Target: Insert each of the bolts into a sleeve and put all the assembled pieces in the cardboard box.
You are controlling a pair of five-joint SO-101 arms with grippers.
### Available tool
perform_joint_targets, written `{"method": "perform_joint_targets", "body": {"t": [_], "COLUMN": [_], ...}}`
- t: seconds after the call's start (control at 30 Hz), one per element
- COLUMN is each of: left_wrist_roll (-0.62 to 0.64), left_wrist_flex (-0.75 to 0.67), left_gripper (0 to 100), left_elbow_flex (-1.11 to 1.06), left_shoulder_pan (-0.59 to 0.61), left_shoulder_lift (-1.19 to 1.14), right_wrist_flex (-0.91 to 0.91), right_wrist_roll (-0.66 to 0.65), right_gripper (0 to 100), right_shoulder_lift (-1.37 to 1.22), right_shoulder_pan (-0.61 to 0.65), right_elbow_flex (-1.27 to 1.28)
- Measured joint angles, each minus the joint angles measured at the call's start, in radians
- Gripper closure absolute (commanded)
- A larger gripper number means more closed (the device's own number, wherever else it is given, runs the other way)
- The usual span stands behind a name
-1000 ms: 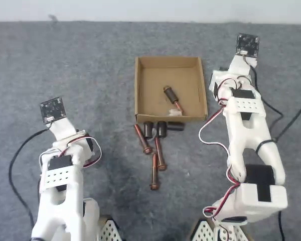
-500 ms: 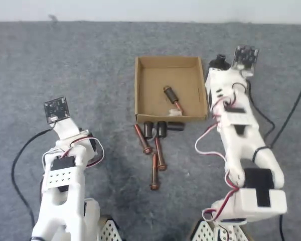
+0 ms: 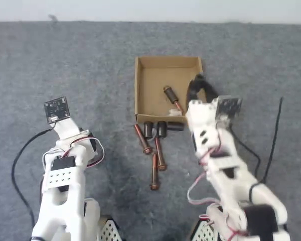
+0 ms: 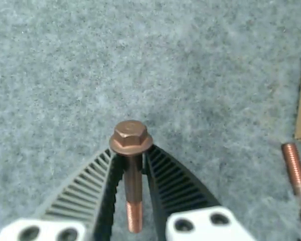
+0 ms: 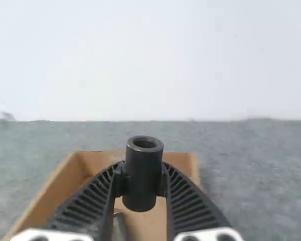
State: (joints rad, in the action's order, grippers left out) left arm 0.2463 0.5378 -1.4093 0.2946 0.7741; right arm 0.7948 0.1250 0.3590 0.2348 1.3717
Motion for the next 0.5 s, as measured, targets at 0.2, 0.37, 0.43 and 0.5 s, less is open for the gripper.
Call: {"method": "perform_joint_targets", "body": {"t": [0.2,0.37,0.43,0.5], "left_wrist_roll": [0.000,0.000,0.000,0.000], "left_wrist_flex": [0.000,0.000,0.000,0.000], "left_gripper": [99,99,99,99], "left_elbow_flex": [0.000,0.000,0.000,0.000], "left_shoulder_pan": [0.000,0.000,0.000,0.000], "left_shoulder_lift": [0.000,0.000,0.000,0.000], "right_wrist_flex": [0.216,0.253,0.232,0.201], "right_wrist_roll": [0.000,0.000,0.000,0.000], "right_gripper": [99.3,99.3,99.3,99.3], "right_shoulder_lift": [0.173,0.216,0.216,0.216], "right_shoulder_pan": [0.107,0.144,0.144,0.150], "right_elbow_flex": [0.259,0.275,0.275,0.275]}}
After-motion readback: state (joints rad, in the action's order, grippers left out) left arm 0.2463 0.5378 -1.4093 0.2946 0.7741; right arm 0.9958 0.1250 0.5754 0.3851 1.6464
